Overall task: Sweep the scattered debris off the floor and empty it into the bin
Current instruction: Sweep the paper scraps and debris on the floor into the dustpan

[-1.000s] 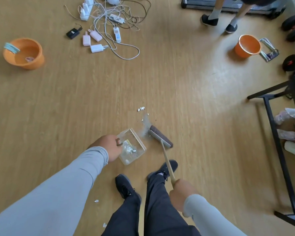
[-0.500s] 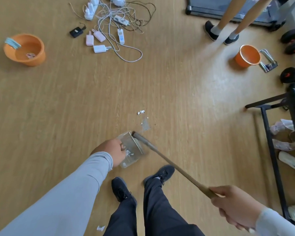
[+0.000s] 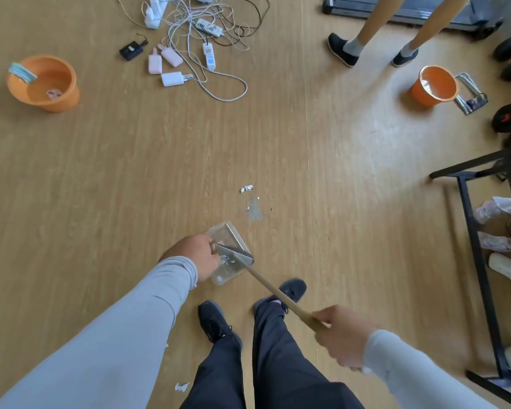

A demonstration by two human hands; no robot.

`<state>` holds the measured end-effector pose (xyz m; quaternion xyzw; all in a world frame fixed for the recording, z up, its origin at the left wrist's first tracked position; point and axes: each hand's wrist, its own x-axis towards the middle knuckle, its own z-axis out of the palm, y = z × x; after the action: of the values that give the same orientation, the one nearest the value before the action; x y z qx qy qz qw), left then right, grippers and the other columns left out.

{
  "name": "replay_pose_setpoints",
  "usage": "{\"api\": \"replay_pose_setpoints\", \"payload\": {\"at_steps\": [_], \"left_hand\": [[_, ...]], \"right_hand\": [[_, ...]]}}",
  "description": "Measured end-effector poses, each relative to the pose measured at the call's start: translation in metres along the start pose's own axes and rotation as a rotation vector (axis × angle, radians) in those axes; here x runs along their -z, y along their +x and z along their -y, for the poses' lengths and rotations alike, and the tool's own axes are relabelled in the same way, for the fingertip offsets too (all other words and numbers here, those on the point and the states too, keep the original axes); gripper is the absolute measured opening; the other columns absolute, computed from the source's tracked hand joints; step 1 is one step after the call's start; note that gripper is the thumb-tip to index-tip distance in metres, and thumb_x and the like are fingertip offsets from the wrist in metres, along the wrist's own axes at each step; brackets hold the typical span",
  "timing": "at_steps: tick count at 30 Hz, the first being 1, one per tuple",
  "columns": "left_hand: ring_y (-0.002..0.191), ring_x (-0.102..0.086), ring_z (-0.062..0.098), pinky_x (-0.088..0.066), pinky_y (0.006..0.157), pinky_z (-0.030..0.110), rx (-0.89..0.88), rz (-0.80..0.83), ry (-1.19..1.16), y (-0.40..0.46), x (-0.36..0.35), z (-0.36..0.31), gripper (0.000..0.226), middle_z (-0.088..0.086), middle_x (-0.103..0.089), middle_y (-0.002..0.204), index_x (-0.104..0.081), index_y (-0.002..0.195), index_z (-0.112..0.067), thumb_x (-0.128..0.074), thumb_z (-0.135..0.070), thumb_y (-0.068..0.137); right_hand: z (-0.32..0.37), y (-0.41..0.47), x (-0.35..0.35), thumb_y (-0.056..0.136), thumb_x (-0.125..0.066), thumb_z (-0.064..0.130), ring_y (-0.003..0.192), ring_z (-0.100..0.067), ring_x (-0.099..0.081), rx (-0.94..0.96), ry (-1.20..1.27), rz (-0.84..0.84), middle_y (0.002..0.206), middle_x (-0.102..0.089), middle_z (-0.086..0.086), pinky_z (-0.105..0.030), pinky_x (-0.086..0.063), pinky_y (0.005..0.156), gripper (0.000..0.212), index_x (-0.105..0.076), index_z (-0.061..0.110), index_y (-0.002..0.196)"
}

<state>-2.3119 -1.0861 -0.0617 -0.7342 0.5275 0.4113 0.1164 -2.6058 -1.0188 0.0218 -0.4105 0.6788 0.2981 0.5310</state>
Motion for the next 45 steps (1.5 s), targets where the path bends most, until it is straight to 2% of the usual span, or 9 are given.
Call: {"api": "replay_pose_setpoints", "payload": {"at_steps": [3, 7, 14, 20, 23, 27, 34, 40, 45], "left_hand": [[0.065, -0.069, 0.019, -0.056, 0.061, 0.029, 0.006, 0.012, -0.001, -0.003, -0.003, 0.002, 0.019, -0.007, -0.067, 0.081, -0.058, 0.087, -0.029, -0.059, -0.048, 0.088], [0.064, -0.068, 0.019, -0.054, 0.059, 0.028, 0.003, 0.006, -0.007, -0.008, -0.008, 0.004, 0.018, -0.007, -0.066, 0.080, -0.056, 0.083, -0.028, -0.055, -0.045, 0.089], [0.066, -0.068, 0.020, -0.052, 0.059, 0.027, 0.013, -0.001, -0.021, -0.010, -0.007, 0.000, 0.012, -0.006, -0.067, 0.081, -0.060, 0.088, -0.028, -0.054, -0.039, 0.089], [0.065, -0.069, 0.021, -0.055, 0.060, 0.028, 0.016, -0.018, -0.031, -0.010, -0.008, 0.003, 0.014, -0.005, -0.067, 0.078, -0.062, 0.086, -0.028, -0.054, -0.039, 0.088], [0.065, -0.070, 0.020, -0.057, 0.064, 0.029, 0.012, -0.017, -0.038, -0.012, -0.009, 0.006, 0.015, -0.007, -0.067, 0.080, -0.062, 0.089, -0.030, -0.051, -0.041, 0.088], [0.065, -0.064, 0.015, -0.044, 0.053, 0.024, 0.008, -0.010, -0.052, -0.018, -0.007, 0.014, 0.011, -0.014, -0.059, 0.078, -0.061, 0.096, -0.029, -0.056, -0.037, 0.091], [0.064, -0.052, 0.005, -0.036, 0.054, 0.023, -0.018, 0.036, -0.079, -0.029, -0.003, 0.020, 0.006, -0.017, -0.053, 0.078, -0.059, 0.098, -0.024, -0.058, -0.029, 0.095], [0.074, -0.060, 0.014, -0.048, 0.068, 0.028, -0.024, 0.086, 0.020, -0.026, -0.007, 0.026, 0.016, -0.012, -0.058, 0.084, -0.062, 0.105, -0.025, -0.057, -0.032, 0.092], [0.075, -0.063, 0.017, -0.050, 0.068, 0.029, -0.011, 0.074, 0.023, -0.020, -0.005, 0.029, 0.013, -0.010, -0.061, 0.085, -0.061, 0.102, -0.029, -0.057, -0.034, 0.090]], "right_hand": [[-0.030, -0.016, 0.022, 0.099, -0.043, 0.022, 0.045, -0.013, -0.037, -0.034, 0.092, -0.010, 0.058, -0.045, 0.005, -0.024, -0.031, 0.040, 0.019, -0.061, 0.026, 0.095], [-0.055, -0.022, 0.021, 0.096, -0.041, 0.030, 0.048, -0.018, -0.036, -0.122, 0.081, -0.077, 0.054, -0.045, 0.007, -0.026, -0.026, 0.044, 0.025, -0.060, 0.040, 0.110], [0.005, 0.008, 0.001, 0.091, -0.049, 0.014, 0.067, -0.022, -0.052, 0.080, -0.074, -0.164, 0.084, -0.057, -0.006, -0.030, -0.049, 0.063, 0.008, -0.055, 0.011, 0.095], [0.002, 0.009, -0.004, 0.091, -0.049, 0.017, 0.049, -0.017, -0.046, 0.027, 0.149, -0.012, 0.072, -0.056, -0.008, -0.027, -0.042, 0.045, 0.033, -0.066, 0.003, 0.115], [-0.030, -0.008, 0.000, 0.095, -0.045, 0.017, 0.047, -0.016, -0.032, -0.053, 0.244, 0.004, 0.065, -0.050, -0.006, -0.025, -0.028, 0.045, 0.030, -0.068, 0.030, 0.111], [-0.070, -0.035, -0.005, 0.092, -0.049, 0.020, 0.045, -0.018, -0.038, -0.022, 0.348, -0.059, 0.063, -0.058, -0.005, -0.027, -0.033, 0.046, 0.037, -0.059, 0.043, 0.120], [-0.099, -0.061, -0.010, 0.097, -0.053, 0.013, 0.046, -0.020, -0.033, 0.030, 0.688, -0.070, 0.061, -0.051, -0.016, -0.030, -0.025, 0.047, 0.030, -0.071, 0.028, 0.115], [-0.067, -0.029, -0.023, 0.097, -0.046, 0.013, 0.039, -0.015, -0.035, -0.059, 0.576, -0.179, 0.064, -0.054, -0.008, -0.021, -0.027, 0.041, 0.031, -0.056, 0.034, 0.118], [-0.034, -0.003, -0.055, 0.095, -0.045, 0.012, 0.033, -0.013, -0.034, -0.047, 0.509, -0.059, 0.058, -0.048, -0.006, -0.019, -0.027, 0.037, 0.029, -0.057, 0.027, 0.117]]}}
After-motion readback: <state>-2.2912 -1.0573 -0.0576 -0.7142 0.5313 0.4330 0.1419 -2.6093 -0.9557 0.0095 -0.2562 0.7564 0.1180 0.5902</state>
